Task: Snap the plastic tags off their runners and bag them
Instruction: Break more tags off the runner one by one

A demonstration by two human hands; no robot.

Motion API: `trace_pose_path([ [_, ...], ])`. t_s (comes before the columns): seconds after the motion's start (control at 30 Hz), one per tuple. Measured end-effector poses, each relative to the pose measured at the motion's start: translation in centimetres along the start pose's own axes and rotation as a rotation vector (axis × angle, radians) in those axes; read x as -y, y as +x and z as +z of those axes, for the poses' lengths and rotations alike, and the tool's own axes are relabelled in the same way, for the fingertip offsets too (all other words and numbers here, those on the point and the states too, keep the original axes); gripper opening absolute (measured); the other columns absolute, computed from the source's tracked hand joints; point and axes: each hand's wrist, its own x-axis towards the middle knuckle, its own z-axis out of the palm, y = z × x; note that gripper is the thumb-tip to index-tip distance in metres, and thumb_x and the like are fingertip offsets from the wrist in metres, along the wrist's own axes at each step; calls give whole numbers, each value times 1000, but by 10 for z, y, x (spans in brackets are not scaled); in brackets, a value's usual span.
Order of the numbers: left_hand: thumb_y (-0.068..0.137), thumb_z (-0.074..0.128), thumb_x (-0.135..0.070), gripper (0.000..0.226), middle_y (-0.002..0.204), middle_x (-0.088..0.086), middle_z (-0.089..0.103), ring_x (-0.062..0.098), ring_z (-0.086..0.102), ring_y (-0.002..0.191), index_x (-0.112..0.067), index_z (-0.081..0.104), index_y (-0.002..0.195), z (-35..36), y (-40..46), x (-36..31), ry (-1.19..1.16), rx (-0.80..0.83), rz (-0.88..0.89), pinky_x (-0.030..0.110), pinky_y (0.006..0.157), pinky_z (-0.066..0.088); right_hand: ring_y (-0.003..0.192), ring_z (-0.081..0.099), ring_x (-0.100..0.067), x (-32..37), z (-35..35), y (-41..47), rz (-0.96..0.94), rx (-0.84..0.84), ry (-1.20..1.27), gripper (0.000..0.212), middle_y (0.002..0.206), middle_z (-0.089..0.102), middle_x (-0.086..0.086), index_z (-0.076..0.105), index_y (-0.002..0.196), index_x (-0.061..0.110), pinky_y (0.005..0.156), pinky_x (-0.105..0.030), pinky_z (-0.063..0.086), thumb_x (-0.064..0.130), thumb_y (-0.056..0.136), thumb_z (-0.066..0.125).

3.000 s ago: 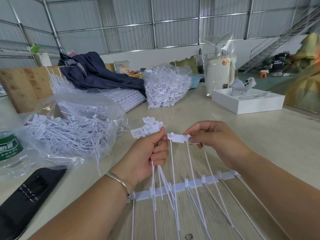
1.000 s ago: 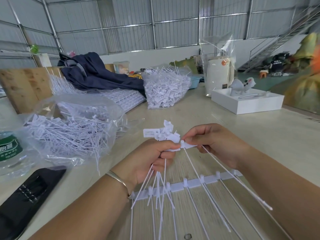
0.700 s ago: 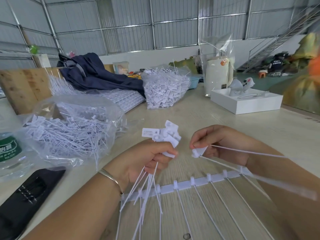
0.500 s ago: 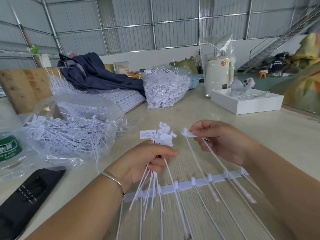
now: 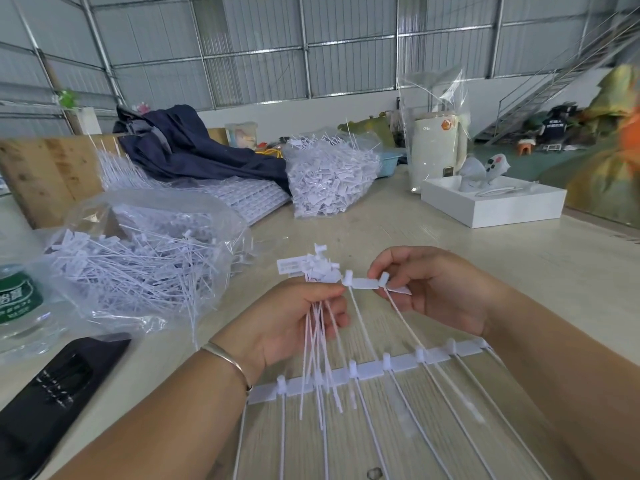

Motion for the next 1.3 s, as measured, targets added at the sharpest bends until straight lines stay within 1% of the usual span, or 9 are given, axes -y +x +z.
trace_pose_path([
  [0.1, 78, 61, -3, 17, 50, -2, 40, 9, 48, 42, -13, 58, 64, 1, 0, 0, -79, 26, 5, 18, 42, 41, 54, 42, -16, -1, 1, 0, -10, 19, -16, 21, 70, 59, -15, 64, 91, 0, 55, -25, 34, -13, 83, 50],
  [0.27, 78, 63, -20, 13, 47, -8, 27, 2, 25, 34, -13, 53, 74, 3, 2, -1, -131, 79, 5, 13, 31, 23, 50, 44, -14, -3, 2, 0, 17, 9, -43, 17, 67, 61, -14, 62, 94, -3, 50, -21, 36, -12, 80, 60],
  [0.4, 78, 65, -32, 26, 50, -8, 24, 2, 23, 36, -13, 50, 88, 2, 2, -1, -104, 82, -4, 14, 32, 22, 52, 50, -14, -3, 0, 1, 5, -71, -43, 16, 69, 65, -15, 62, 92, -1, 50, -19, 44, -10, 79, 64],
  [0.5, 80, 64, -33, 30, 50, -9, 23, 2, 22, 35, -20, 39, 71, 0, 3, -2, -130, 92, -3, 13, 34, 17, 51, 51, -14, -3, -2, 0, -28, -126, -46, 12, 68, 66, -14, 64, 85, 2, 49, -18, 45, -9, 80, 64],
  [0.6, 77, 69, -31, 32, 52, -9, 20, 2, 19, 36, -22, 43, 61, -5, 1, -3, -101, 74, 18, 14, 35, 13, 51, 49, -15, -3, -4, 1, -48, -175, -68, 11, 68, 65, -13, 67, 84, 3, 50, -20, 44, -7, 81, 65],
  [0.73, 67, 77, -28, 37, 54, -9, 17, 3, 16, 37, -24, 40, 64, -5, 2, -3, -35, 32, 51, 14, 33, 14, 53, 52, -14, -3, -5, 2, -68, -194, -60, 10, 69, 66, -12, 69, 82, 5, 52, -20, 45, -5, 80, 68],
  [0.93, 74, 72, -25, 33, 51, -10, 20, 2, 18, 36, -23, 41, 60, -7, 0, -6, -93, 69, 83, 14, 33, 14, 55, 53, -13, -3, -5, 1, -93, -166, -27, 9, 70, 64, -10, 71, 84, 7, 53, -20, 47, 0, 83, 66],
  [1.17, 66, 88, -23, 34, 46, -10, 31, 3, 16, 39, -17, 54, 63, -1, -4, -3, -254, 369, 87, 13, 34, 17, 59, 56, -9, -2, 5, -1, -89, 128, 209, 5, 68, 59, -5, 64, 83, 6, 58, -19, 47, 9, 79, 66],
  [1.3, 77, 75, -24, 29, 45, -10, 34, 4, 16, 39, -15, 48, 81, 5, -5, 2, -233, 447, 35, 12, 34, 20, 59, 52, -10, -3, 11, -1, -128, 205, 233, 7, 70, 56, -7, 67, 82, 8, 63, -24, 43, 13, 77, 68],
])
